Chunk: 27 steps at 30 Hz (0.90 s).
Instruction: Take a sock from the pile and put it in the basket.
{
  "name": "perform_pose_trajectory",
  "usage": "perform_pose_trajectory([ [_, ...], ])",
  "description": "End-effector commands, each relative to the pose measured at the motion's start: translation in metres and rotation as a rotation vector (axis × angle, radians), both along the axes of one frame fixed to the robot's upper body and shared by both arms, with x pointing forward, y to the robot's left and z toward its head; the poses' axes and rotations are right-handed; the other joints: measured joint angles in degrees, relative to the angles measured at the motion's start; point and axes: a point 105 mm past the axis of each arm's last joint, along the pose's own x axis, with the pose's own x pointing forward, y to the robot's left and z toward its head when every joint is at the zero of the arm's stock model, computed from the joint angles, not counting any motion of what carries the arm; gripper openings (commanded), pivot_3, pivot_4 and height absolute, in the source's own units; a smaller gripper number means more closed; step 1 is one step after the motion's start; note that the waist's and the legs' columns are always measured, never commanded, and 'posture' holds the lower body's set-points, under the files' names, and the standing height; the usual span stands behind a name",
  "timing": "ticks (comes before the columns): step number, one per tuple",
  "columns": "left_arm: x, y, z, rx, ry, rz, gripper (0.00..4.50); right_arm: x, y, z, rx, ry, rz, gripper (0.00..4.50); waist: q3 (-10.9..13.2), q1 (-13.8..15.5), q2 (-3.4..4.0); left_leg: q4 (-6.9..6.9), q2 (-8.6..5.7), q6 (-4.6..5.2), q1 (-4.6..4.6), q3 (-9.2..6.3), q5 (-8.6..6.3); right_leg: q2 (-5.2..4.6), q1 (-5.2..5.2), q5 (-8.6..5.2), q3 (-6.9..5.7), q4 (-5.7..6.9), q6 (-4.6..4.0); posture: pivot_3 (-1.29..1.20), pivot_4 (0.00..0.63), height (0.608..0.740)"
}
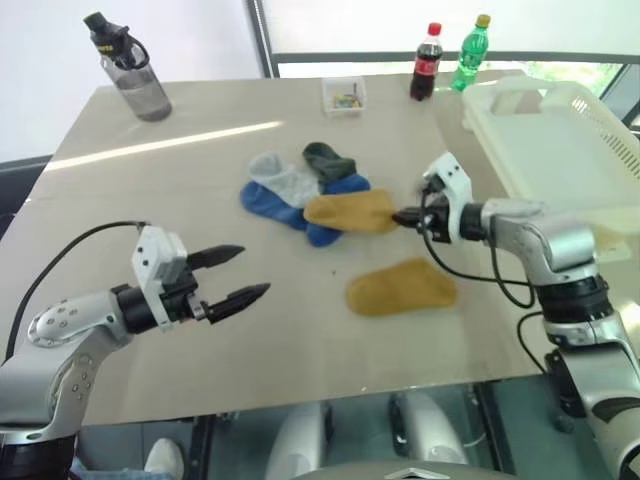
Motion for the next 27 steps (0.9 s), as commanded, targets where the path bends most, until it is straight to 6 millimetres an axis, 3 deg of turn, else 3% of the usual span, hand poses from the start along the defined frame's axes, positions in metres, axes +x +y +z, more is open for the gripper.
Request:
perform_pose_trajectory([
  [1,0.001,-0.007,0.004,0.004,0.002,-0.058,4.5,-0.01,-0.012,0.004,-0.024,-0.007,0.023,0.08,0.0,0.0,0.0,0.0,0.0,0.0,0.0,0.0,0.0,0.0,0.0,0.0,0.01,0.0,0.0,0.0,0.15,0.74],
  [4,0.002,-0.01,0.002,0.008,0.01,-0.084,4.5,-0.009,-0.028,-0.004,-0.053,0.013,-0.024,0.08,0.0,0.0,-0.01,0.0,-0.01,0.0,0.0,0.03,0.0,0.0,0.0,0.0,0.03,-0.01,0.01,0.0,0.15,0.74],
  [7,0.004,-0.012,0.002,0.007,0.016,-0.103,4.5,0.005,-0.048,-0.01,-0.102,-0.016,-0.136,0.08,0.0,0.0,-0.02,0.0,-0.01,0.0,0.01,0.07,0.0,0.0,0.0,0.0,0.05,-0.01,0.02,0.0,0.15,0.74],
  [12,0.008,-0.018,0.002,-0.007,0.021,-0.135,4.5,0.023,-0.065,-0.009,-0.125,-0.116,-0.225,0.08,0.0,0.1,-0.03,0.01,-0.01,0.0,0.01,0.29,0.0,0.0,0.0,0.0,0.06,-0.01,0.02,0.0,0.15,0.74],
  [17,0.022,-0.027,0.0,-0.059,0.044,-0.109,4.5,0.024,-0.068,-0.013,-0.126,-0.131,-0.218,0.08,0.0,0.2,-0.03,0.01,-0.01,0.0,-0.01,0.32,0.0,0.0,0.0,0.0,0.06,-0.01,0.02,0.0,0.15,0.74],
  [21,0.037,-0.039,-0.029,0.005,0.204,-0.02,4.5,0.026,-0.071,-0.015,-0.153,-0.15,-0.223,0.08,0.0,0.3,-0.03,0.04,-0.03,0.01,-0.01,0.28,0.0,0.0,0.03,0.01,0.05,0.0,0.04,0.0,0.15,0.74],
  [27,0.064,-0.078,-0.035,-0.072,0.344,0.04,4.5,0.026,-0.07,-0.016,-0.161,-0.16,-0.223,0.08,0.0,0.6,-0.07,0.21,-0.06,0.01,-0.1,0.15,0.01,0.01,0.05,0.02,-0.06,0.06,0.05,0.0,0.15,0.74],
])
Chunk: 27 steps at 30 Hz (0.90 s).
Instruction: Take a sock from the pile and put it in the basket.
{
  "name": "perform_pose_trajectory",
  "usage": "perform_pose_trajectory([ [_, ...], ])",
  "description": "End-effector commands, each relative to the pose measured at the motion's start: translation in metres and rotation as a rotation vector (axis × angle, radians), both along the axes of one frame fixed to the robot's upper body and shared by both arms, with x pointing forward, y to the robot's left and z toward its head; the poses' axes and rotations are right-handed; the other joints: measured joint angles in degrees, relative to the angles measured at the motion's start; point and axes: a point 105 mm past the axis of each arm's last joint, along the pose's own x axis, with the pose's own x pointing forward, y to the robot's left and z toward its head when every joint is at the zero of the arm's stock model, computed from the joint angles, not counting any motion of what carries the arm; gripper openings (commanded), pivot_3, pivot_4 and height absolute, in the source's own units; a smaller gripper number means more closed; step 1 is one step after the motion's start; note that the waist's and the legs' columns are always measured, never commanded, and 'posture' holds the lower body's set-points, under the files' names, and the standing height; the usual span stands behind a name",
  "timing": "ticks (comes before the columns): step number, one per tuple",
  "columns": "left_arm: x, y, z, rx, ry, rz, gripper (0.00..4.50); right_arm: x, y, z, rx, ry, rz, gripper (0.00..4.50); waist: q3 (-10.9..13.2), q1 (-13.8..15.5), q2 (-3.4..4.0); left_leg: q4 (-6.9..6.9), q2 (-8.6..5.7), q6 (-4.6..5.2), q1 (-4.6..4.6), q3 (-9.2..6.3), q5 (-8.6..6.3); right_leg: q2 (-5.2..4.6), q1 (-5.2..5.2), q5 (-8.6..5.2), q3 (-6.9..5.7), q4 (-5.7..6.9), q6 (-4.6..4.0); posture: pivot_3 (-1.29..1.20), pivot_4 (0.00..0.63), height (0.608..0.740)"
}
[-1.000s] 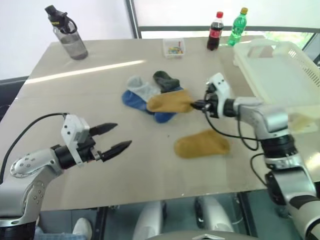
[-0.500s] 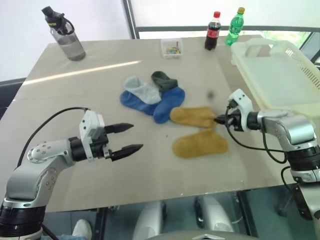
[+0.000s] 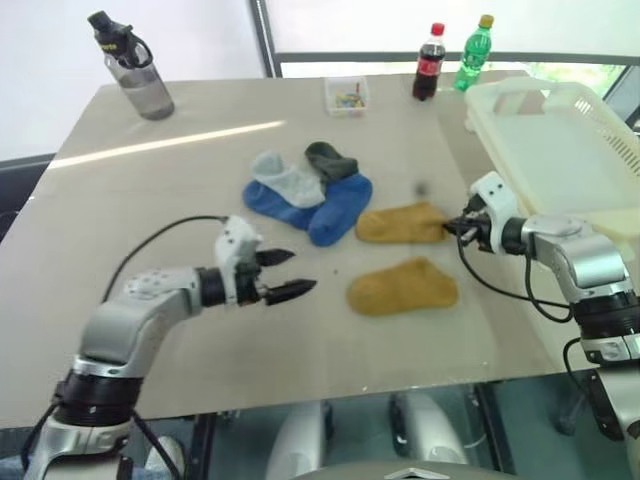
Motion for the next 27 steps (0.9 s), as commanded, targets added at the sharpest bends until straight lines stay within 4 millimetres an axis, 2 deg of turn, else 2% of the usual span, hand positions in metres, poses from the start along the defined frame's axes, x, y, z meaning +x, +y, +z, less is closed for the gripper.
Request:
perform_pose_trajectory([
  [1,0.017,-0.017,0.008,-0.022,0.047,0.059,4.5,0.001,0.001,0.012,0.001,-0.058,0.009,0.08,0.0,0.1,0.0,0.09,0.0,0.0,-0.05,-0.07,0.0,0.02,0.0,0.0,-0.06,0.04,0.0,0.0,0.15,0.74],
  [6,0.043,-0.044,0.02,-0.155,0.135,0.157,4.5,0.001,0.002,0.012,0.0,-0.065,0.005,0.08,0.0,0.1,0.0,0.27,-0.04,0.0,-0.02,-0.17,0.0,0.0,0.1,0.01,-0.03,0.16,0.01,0.0,0.15,0.74],
  [10,0.052,-0.057,0.022,-0.205,0.217,0.175,4.5,0.001,0.005,0.013,0.006,-0.07,0.007,0.08,0.0,-0.1,-0.01,0.3,-0.04,0.0,0.01,-0.19,0.0,0.02,0.1,0.01,-0.04,0.23,0.01,0.0,0.15,0.74],
  [16,0.074,-0.069,0.014,-0.24,0.363,0.282,4.5,0.003,0.008,0.014,0.013,-0.082,0.001,0.08,0.0,-0.1,-0.01,0.36,-0.09,-0.02,0.04,-0.19,0.01,-0.01,0.1,0.01,-0.01,0.38,0.01,0.0,0.15,0.74],
  [20,0.088,-0.075,0.022,-0.308,0.393,0.328,4.5,0.002,0.007,0.013,0.014,-0.084,-0.001,0.08,0.0,0.2,-0.02,0.45,-0.13,-0.02,0.07,-0.18,0.01,-0.02,0.16,0.01,-0.03,0.44,0.01,0.0,0.15,0.74],
  [26,0.091,-0.089,0.027,-0.346,0.422,0.289,4.5,0.002,0.007,0.016,0.021,-0.093,-0.012,0.08,0.0,0.3,-0.02,0.43,-0.13,-0.03,0.07,-0.17,0.02,-0.03,0.15,0.0,-0.03,0.46,0.01,0.0,0.15,0.74],
  [27,0.091,-0.09,0.027,-0.352,0.426,0.284,4.25,0.002,0.006,0.016,0.02,-0.094,-0.014,0.03,0.0,0.3,-0.02,0.42,-0.13,-0.03,0.07,-0.18,0.02,-0.03,0.15,0.0,-0.03,0.46,0.01,0.0,0.15,0.74],
])
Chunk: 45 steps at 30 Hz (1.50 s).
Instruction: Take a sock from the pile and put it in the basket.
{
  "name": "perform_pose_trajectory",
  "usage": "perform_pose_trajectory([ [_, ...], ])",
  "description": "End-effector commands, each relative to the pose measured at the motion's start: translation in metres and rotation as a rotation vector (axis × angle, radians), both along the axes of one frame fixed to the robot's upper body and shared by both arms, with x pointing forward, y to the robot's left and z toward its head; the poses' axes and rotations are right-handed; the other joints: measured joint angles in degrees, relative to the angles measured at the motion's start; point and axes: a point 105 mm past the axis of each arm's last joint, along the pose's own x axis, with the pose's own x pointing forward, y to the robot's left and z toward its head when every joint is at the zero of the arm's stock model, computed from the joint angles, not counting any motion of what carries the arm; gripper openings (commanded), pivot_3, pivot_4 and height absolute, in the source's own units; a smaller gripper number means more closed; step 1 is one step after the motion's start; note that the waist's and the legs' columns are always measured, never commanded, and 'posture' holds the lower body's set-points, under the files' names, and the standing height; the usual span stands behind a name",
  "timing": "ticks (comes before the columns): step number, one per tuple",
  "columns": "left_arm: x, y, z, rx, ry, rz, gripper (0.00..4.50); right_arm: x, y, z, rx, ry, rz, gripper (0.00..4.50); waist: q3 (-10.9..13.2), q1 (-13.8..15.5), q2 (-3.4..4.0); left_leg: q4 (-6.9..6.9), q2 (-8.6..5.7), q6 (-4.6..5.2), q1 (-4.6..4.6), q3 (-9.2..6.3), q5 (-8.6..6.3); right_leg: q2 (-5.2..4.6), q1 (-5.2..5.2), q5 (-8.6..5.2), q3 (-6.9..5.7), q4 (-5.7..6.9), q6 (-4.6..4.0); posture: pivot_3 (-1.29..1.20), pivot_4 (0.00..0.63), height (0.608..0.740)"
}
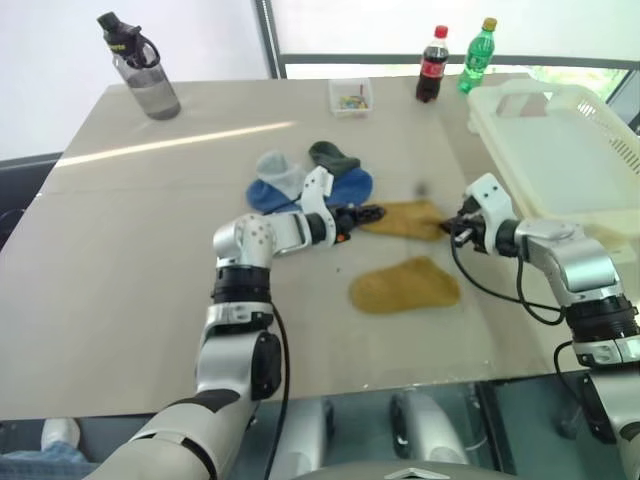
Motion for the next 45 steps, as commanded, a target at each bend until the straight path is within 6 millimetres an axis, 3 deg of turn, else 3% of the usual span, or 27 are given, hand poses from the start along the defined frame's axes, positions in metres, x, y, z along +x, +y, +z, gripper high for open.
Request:
perform_pose_trajectory([
  [1,0.001,-0.006,0.008,-0.032,-0.016,-0.022,3.99,0.0,-0.003,0.015,0.012,-0.058,-0.009,0.0,0.0,0.1,0.0,0.0,0.0,0.0,0.0,0.0,0.0,0.0,0.0,0.0,0.0,0.0,0.0,0.0,0.15,0.74],
  [3,0.0,-0.005,0.01,-0.043,-0.015,-0.029,3.19,0.0,-0.003,0.016,0.013,-0.06,-0.011,0.0,0.0,0.1,0.0,0.0,-0.01,-0.01,0.0,0.0,0.01,-0.01,0.0,0.0,0.0,0.0,0.0,0.0,0.15,0.74],
  [8,-0.001,0.003,0.008,-0.035,-0.013,-0.017,0.71,0.0,-0.001,0.015,0.016,-0.06,-0.01,0.0,0.0,0.1,0.0,-0.01,-0.01,-0.02,-0.01,0.0,0.01,-0.01,-0.01,0.0,0.0,0.0,0.0,0.0,0.15,0.74],
  [11,-0.006,0.007,0.009,-0.036,-0.019,-0.02,0.06,0.0,0.0,0.016,0.017,-0.061,-0.006,0.0,0.0,0.1,0.0,-0.01,-0.01,-0.02,-0.01,-0.01,0.01,-0.01,-0.01,0.0,0.01,0.0,0.0,0.0,0.15,0.74],
  [18,-0.026,0.016,0.02,-0.047,-0.075,-0.046,0.06,-0.006,0.002,0.03,0.028,-0.091,0.009,0.0,0.0,0.1,0.0,-0.02,0.0,-0.05,0.0,-0.13,0.02,-0.02,-0.04,0.0,0.04,0.0,0.0,0.0,0.15,0.74],
  [22,-0.051,0.025,0.034,-0.073,-0.158,-0.046,0.06,-0.028,0.008,0.046,0.074,-0.094,0.05,0.0,0.0,0.4,0.0,-0.05,0.04,-0.07,-0.03,-0.2,0.03,-0.04,-0.07,0.0,0.05,-0.01,0.0,0.0,0.15,0.74],
  [26,-0.083,0.022,0.04,-0.165,-0.218,-0.032,0.06,-0.054,0.01,0.05,0.082,-0.055,0.091,0.0,0.0,0.9,0.0,-0.04,0.03,-0.06,-0.02,-0.19,0.02,-0.06,-0.05,0.0,0.06,-0.04,0.0,0.0,0.15,0.74],
  [31,-0.117,0.015,0.028,-0.235,-0.192,-0.004,0.06,-0.082,0.011,0.047,0.078,0.001,0.117,0.0,0.0,0.9,-0.03,-0.02,0.01,-0.03,-0.02,-0.19,0.01,-0.12,0.03,-0.01,0.04,-0.16,0.02,0.0,0.15,0.74],
  [37,-0.148,0.008,0.007,-0.295,-0.087,-0.005,0.06,-0.093,0.013,0.043,0.088,0.062,0.109,0.0,0.0,0.8,-0.05,0.04,0.07,-0.02,0.16,-0.14,0.02,0.05,0.19,-0.02,0.04,-0.14,0.0,0.0,0.15,0.74],
  [45,-0.167,0.006,0.001,-0.362,0.035,0.026,0.06,-0.103,0.008,0.041,0.063,0.119,0.099,0.0,0.0,1.7,-0.05,0.0,0.1,-0.02,0.06,-0.2,0.01,-0.09,0.17,-0.03,0.11,-0.33,-0.02,0.0,0.15,0.74],
])
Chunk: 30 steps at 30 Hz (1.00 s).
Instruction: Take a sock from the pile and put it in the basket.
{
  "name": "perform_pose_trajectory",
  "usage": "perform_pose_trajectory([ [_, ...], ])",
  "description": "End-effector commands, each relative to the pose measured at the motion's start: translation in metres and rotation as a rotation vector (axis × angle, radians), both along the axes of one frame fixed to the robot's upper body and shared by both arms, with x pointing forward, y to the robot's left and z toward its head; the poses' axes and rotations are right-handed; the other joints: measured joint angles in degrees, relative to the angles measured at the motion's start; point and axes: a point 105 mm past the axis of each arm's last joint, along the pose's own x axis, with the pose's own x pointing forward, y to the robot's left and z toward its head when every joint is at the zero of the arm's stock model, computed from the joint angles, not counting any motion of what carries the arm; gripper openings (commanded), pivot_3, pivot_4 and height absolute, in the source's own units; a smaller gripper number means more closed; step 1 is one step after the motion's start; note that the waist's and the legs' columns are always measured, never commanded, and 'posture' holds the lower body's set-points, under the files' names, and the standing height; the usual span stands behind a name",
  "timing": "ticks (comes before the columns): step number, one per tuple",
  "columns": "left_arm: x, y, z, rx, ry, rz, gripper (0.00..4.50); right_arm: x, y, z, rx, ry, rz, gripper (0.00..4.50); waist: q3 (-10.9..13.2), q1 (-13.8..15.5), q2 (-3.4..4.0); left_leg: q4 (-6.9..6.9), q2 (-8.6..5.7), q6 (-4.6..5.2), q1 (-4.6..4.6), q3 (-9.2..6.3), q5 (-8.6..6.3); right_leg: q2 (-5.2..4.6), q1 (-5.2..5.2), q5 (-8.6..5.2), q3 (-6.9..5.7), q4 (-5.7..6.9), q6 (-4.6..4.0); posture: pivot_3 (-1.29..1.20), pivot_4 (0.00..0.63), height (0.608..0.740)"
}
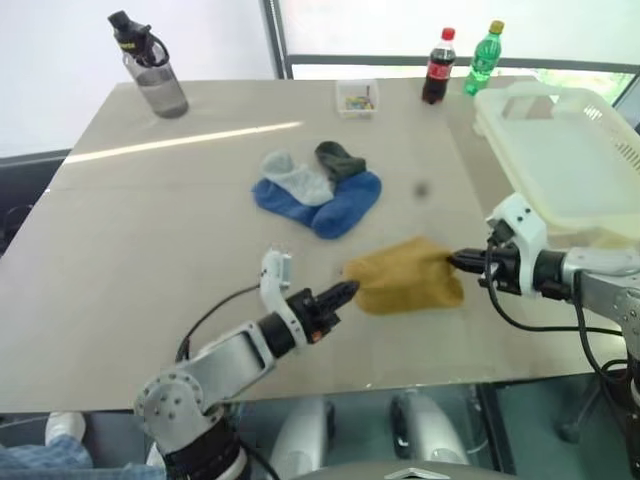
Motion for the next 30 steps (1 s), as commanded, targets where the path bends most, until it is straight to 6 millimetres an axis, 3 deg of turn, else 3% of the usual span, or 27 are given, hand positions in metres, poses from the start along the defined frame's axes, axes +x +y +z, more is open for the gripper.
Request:
perform_pose_trajectory([
  [1,-0.009,-0.011,0.013,-0.067,0.01,-0.044,0.06,-0.004,-0.003,0.01,-0.011,-0.032,-0.005,0.0,0.0,0.5,0.0,0.0,0.0,0.0,0.01,0.01,0.0,-0.03,0.01,-0.02,0.0,0.0,-0.03,0.0,0.15,0.74],
  [24,-0.006,-0.008,-0.003,0.079,0.002,-0.033,0.06,-0.006,-0.017,-0.023,-0.03,0.036,-0.124,0.0,0.0,0.8,0.03,-0.05,-0.07,0.01,-0.01,0.21,0.0,0.04,0.02,-0.15,-0.03,-0.16,-0.25,0.0,0.15,0.74],
  [30,-0.002,-0.01,-0.005,0.081,-0.004,-0.047,0.06,-0.005,-0.022,-0.018,-0.029,0.009,-0.15,0.0,0.0,0.8,0.03,-0.05,-0.07,0.01,-0.02,0.22,0.0,0.04,0.02,-0.15,-0.04,-0.18,-0.25,0.0,0.15,0.74],
])
